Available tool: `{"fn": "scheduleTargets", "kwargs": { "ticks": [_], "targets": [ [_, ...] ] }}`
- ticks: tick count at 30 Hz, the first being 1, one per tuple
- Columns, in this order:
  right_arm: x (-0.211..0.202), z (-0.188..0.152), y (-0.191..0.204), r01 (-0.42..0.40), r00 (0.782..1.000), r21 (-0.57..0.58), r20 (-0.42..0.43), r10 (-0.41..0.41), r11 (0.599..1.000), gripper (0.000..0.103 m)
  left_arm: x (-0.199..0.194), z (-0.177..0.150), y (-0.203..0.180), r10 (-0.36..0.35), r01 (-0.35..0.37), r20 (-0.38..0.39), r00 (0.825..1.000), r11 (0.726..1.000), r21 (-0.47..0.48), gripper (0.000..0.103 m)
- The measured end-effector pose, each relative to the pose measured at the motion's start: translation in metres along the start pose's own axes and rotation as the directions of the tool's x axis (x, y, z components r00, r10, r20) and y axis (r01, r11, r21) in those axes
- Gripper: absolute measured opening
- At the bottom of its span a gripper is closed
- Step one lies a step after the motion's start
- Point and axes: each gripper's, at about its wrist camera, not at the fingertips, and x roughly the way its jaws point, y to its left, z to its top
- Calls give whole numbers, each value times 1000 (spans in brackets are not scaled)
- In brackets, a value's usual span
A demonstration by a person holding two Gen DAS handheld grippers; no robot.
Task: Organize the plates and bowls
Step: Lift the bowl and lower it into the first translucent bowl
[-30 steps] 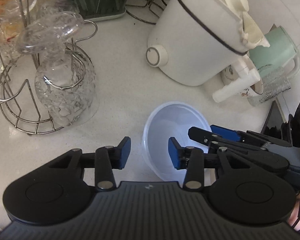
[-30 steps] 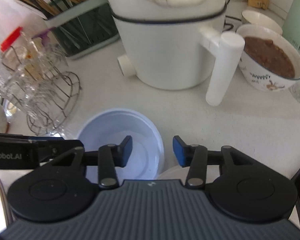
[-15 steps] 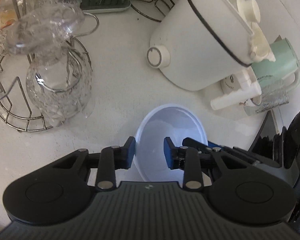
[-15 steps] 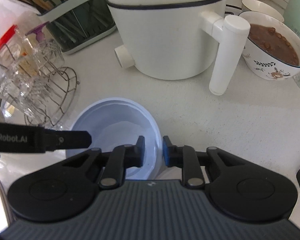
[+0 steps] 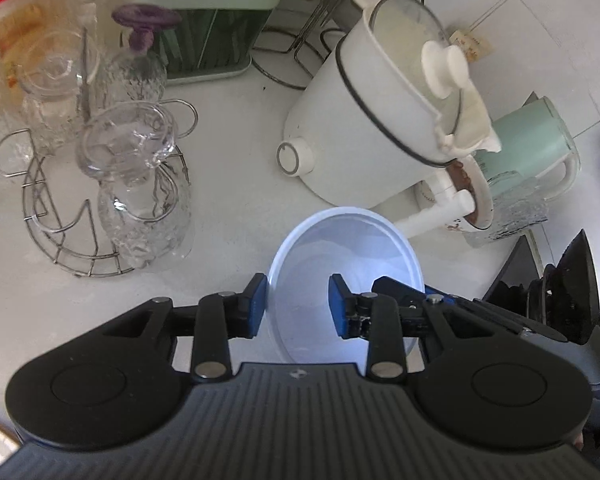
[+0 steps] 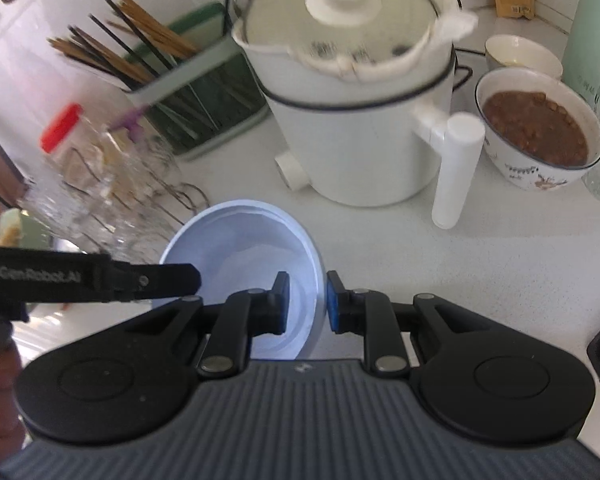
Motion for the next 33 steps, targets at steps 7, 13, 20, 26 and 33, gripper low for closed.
{"fn": "scheduleTargets", "kwargs": {
  "ticks": [7,13,20,26,33],
  "targets": [
    [-26,-4,13,-31,1000,-23,1,31,999,22,-35,-16,-8,17,-17,22,1000,1000,13,37],
    [-44,-19,20,-30,999,-58,14,31,998,22,-44,-38,-3,10,-10,-8,1000,999,-44,38],
    [-54,-41,17,-67,998,-38,-17,67,997,22,-61,-68,-8,48,-47,10,999,998,-52,38],
    [-70,-50,26,-128,992,-52,-13,128,990,22,-86,-93,1,65,-61,32,997,993,-104,38],
    [-67,-61,44,-167,985,-64,-53,164,984,22,-102,-109,18,103,-95,51,993,985,-141,38]
  ]
}}
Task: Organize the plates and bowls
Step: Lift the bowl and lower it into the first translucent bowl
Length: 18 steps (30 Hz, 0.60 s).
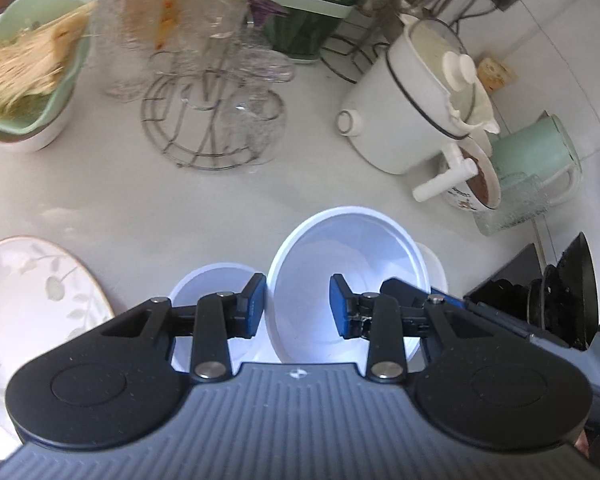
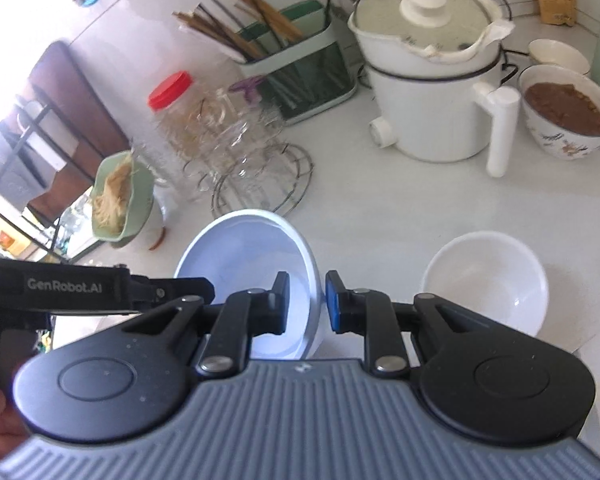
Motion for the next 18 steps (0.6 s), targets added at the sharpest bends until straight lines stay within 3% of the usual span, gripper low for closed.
{"fn": "scheduleTargets", "kwargs": {
  "ticks": [18],
  "targets": [
    [34,-27,31,-9,995,-29,-100,6,1000,24,12,-21,58,52,-57,-64,997,996,-70,38]
  ]
}}
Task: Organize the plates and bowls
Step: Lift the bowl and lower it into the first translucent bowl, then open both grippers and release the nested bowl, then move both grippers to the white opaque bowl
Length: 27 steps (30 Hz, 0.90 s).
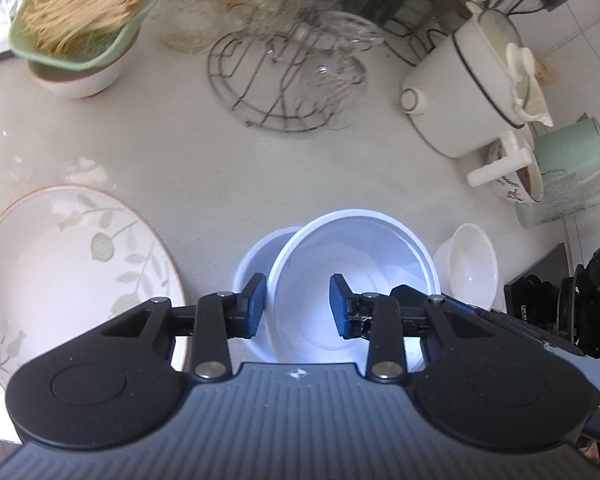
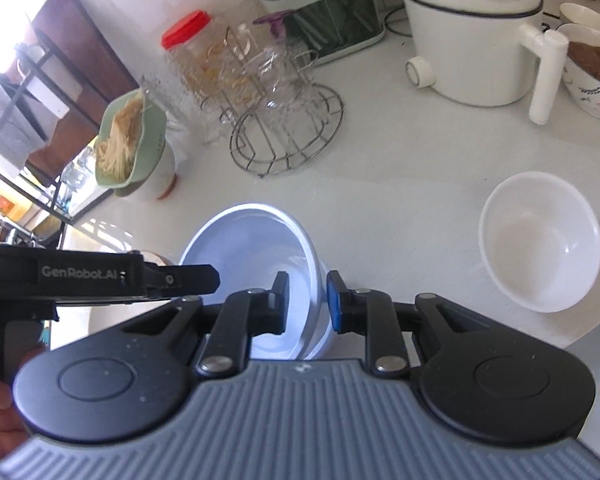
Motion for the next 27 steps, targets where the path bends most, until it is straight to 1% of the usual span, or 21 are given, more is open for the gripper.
{"fn": "scheduleTargets", "kwargs": {
  "ticks": [2,4,6,7,8,9,11,14,20,27],
  "targets": [
    [3,-1,2,5,1000,-7,6,-5,1000,24,3,0,6,-2,2,-16,1000,1000,-10,38],
    [4,-3,3,4,1000,5,8,-4,1000,24,1,0,9,-2,2,-6,1000,1000,-16,38],
    [2,-5,3,-2,1000,12,24,2,1000,24,-1,0,11,-10,10,9,1000,1000,-16,45],
    [1,-5,3,3,999,11,34,-4,1000,26,-3,0,11,-10,11,19,1000,1000,-13,51],
    [-1,-6,3,8,999,8,44,-9,1000,31,-5,-1,11,-5,5,32,999,1000,-3,54],
    [-2,-6,4,8,999,6,53,-8,1000,38,-8,-2,9,5,-6,46,999,1000,6,54],
    [-9,-6,6,10,996,-4,84,-9,1000,39,-15,-4,4,6,-9,73,997,1000,29,54],
    [-22,-7,9,35,990,-21,134,-32,999,42,-27,-7,-7,-5,-2,117,993,998,63,54],
    [-50,-9,8,56,974,-22,223,-50,998,42,-47,-13,-30,-16,-7,170,985,991,135,54],
    [-76,-16,4,82,952,-34,297,-69,996,42,-67,-26,-47,-18,-19,223,975,986,164,54]
  ]
}}
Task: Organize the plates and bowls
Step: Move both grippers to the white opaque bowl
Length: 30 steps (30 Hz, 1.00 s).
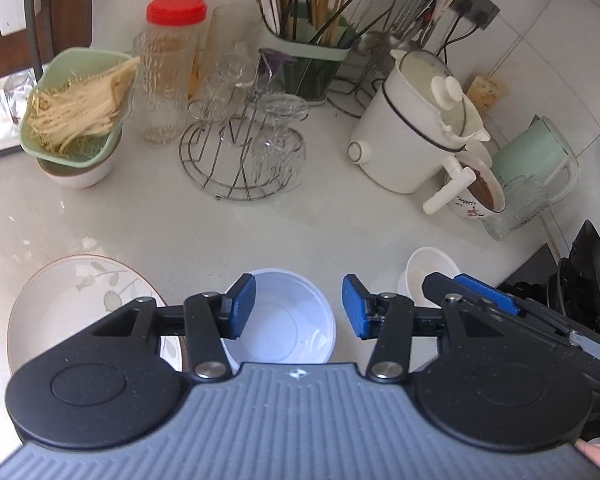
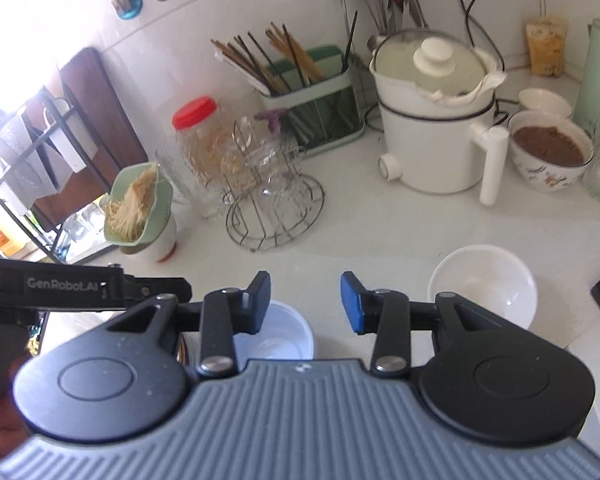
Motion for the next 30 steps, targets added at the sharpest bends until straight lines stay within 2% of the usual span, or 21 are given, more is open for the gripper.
{"fn": "scheduleTargets", "kwargs": {
  "ticks": [13,18,22,30],
  "targets": [
    [-37,-10,-7,20,996,-39,89,-16,999,42,-22,-25,-28,0,-1,39,999,999,34,54],
    [-50,-22,-12,54,992,-72,117,-46,996,42,-32,-36,-35,1,-1,79,997,1000,9,54],
    [-61,-30,-22,71,989,-81,132,-60,994,42,-39,-43,-46,10,-14,113,994,999,38,54],
    [-82,-42,-40,93,983,-67,164,-81,993,42,-42,-62,-71,5,-14,122,992,997,77,54]
  ]
}}
